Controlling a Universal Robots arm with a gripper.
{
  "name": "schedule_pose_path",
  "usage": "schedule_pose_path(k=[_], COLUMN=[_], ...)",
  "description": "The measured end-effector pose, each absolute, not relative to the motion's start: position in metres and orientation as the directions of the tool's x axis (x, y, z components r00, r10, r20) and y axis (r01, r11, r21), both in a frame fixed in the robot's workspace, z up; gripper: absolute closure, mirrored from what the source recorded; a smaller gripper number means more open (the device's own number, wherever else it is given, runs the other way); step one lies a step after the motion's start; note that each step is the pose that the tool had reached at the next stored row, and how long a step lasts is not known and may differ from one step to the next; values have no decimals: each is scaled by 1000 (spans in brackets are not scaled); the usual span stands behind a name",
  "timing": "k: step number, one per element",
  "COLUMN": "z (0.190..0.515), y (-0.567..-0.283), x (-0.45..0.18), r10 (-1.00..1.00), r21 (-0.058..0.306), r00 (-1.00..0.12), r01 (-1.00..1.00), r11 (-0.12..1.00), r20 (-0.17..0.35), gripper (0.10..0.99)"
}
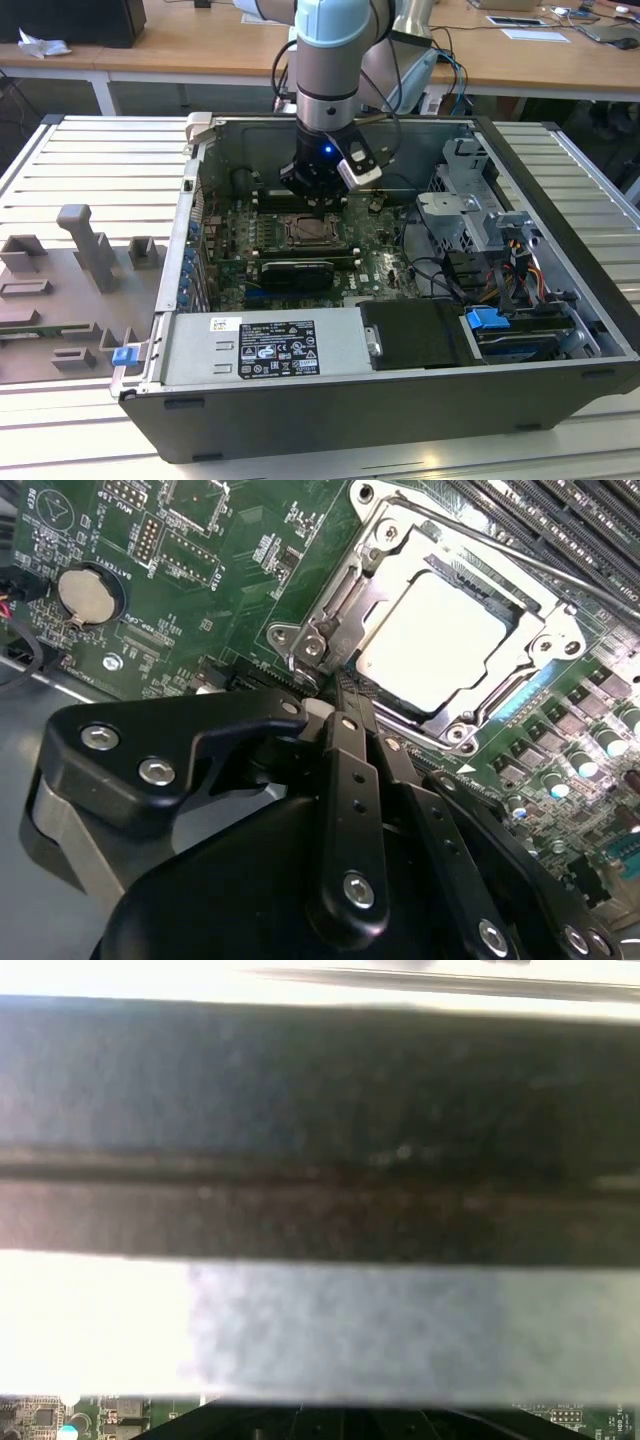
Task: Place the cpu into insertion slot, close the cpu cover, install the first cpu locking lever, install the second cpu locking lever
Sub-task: 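Install the first cpu locking lever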
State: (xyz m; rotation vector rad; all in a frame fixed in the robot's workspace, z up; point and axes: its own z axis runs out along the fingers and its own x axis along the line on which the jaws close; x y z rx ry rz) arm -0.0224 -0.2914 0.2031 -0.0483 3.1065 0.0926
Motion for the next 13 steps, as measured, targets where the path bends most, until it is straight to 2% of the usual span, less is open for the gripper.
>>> schedule_pose_path(k=[13], z=[210], y=[-292], x=[-23], r10=[-30], r21=[58], r00=[-999], r01=[-32], r11=[998], r20=[-34], gripper=[980])
